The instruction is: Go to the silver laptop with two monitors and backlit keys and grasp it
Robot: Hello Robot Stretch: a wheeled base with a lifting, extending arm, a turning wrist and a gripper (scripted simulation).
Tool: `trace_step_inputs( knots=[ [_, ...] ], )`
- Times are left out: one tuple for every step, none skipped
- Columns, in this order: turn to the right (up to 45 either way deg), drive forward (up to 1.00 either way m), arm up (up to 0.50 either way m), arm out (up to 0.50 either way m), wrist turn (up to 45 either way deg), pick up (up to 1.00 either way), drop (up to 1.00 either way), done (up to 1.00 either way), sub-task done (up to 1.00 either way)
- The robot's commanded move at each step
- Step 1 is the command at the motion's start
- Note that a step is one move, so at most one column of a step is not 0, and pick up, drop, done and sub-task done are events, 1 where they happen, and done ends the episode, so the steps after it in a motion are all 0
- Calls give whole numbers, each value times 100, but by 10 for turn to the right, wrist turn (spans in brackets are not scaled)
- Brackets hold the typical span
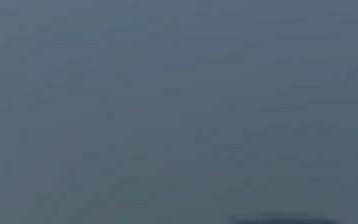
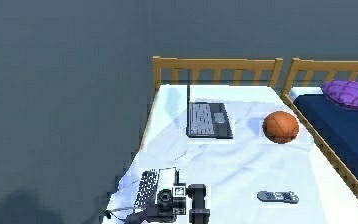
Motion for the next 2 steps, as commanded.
trace_step_inputs(
  knots=[
    [0, 0, 0, 0, 450, 0, 0, 0, 0],
    [0, 0, 0, 0, 450, 0, 0, 0, 0]
  ],
)
